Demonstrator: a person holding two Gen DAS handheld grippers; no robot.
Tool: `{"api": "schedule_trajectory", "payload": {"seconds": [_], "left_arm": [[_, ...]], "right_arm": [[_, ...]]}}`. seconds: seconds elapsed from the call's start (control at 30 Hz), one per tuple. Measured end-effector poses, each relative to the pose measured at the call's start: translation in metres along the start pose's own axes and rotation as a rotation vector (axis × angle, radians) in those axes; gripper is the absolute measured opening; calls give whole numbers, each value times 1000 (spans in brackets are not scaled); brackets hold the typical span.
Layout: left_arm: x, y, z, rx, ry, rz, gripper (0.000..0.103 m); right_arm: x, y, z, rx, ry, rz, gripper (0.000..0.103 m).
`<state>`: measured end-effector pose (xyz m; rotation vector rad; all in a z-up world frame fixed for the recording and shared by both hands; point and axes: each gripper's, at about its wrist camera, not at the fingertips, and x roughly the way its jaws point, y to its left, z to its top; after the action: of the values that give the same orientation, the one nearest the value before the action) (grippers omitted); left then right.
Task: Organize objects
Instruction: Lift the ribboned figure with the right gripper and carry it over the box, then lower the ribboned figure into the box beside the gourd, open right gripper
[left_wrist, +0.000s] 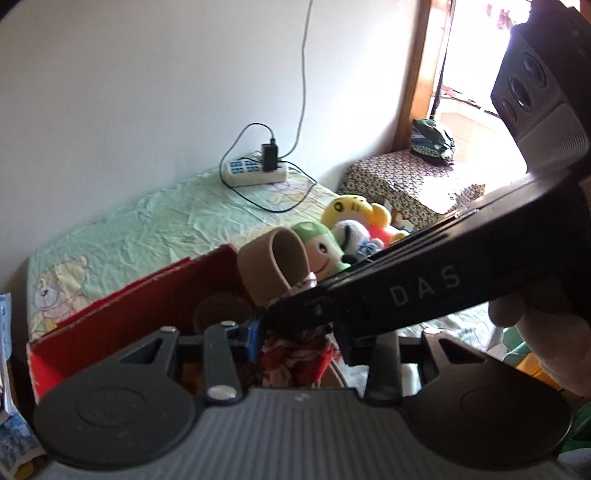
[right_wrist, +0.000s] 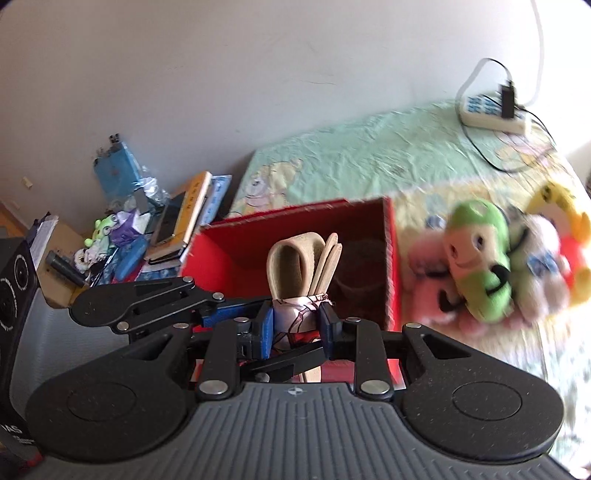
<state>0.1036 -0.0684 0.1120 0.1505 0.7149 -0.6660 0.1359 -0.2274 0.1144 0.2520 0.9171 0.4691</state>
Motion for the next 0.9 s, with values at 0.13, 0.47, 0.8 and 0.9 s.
{"api": "schedule_trajectory", "payload": {"seconds": [0.13, 0.47, 0.8, 0.9], "left_arm": [[0, 33, 1, -57, 10, 81, 40], [43, 96, -23, -231, 139, 165, 40], [96, 121, -53, -349, 305, 170, 38], [102, 124, -55, -359, 341, 179, 38]], "right_arm": [[23, 12, 21, -55, 11, 47, 28], [114, 27, 42, -139, 174, 86, 27], [186, 14, 33, -140, 379, 64, 27], [197, 11, 31, -135, 414, 71, 27]]}}
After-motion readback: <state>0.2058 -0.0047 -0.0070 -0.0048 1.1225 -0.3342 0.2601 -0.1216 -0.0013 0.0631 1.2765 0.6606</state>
